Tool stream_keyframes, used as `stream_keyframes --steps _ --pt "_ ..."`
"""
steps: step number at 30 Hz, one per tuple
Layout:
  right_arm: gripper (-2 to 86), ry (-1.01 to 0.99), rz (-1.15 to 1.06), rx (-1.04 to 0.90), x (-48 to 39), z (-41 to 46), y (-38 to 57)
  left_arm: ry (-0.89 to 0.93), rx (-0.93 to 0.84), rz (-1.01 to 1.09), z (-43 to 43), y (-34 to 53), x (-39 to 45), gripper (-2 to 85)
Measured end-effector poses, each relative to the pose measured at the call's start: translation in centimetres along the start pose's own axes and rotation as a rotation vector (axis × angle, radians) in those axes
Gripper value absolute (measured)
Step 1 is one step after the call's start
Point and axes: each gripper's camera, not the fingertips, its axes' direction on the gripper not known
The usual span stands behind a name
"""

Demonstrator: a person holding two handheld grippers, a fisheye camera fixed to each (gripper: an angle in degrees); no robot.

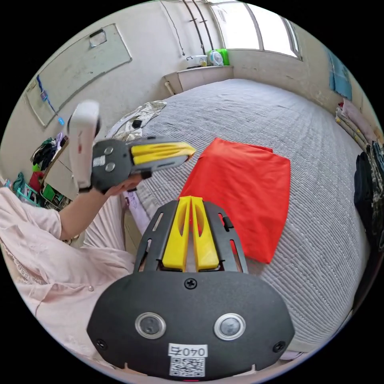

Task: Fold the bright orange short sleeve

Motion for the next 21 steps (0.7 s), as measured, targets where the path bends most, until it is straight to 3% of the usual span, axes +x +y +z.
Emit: stream_keyframes --steps 5,10,13,15,17,21 --pt "5.2 -0.021 -0.074 -0.031 -3.0 2.6 2.8 0.131 -0.026 -0.088 0.4 -4.0 -4.5 -0.9" --pt "7.0 -0.018 0.040 -0.049 -1.7 5.5 5.9 0.089 -0.095 0.005 3.6 -8.2 -4.5 -0.8" --pt "6.8 -0.047 0.173 0.022 0.6 6.2 6.9 0.079 -0.220 0.076 7.7 -9.8 -3.2 -0.9" --pt "6.7 -0.086 0.235 0.046 2.1 6.9 7.3 0.149 -0.421 0.115 12.2 -9.3 -2.1 -0.9" --pt "6.5 -0.144 0.297 0.072 3.8 7.7 7.4 0.158 -0.339 0.087 12.1 -9.1 -2.4 -0.9" --pt "5.2 -0.161 0.339 0.098 5.1 9.0 7.2 0.229 -0.347 0.006 12.5 -9.9 -3.5 -0.8"
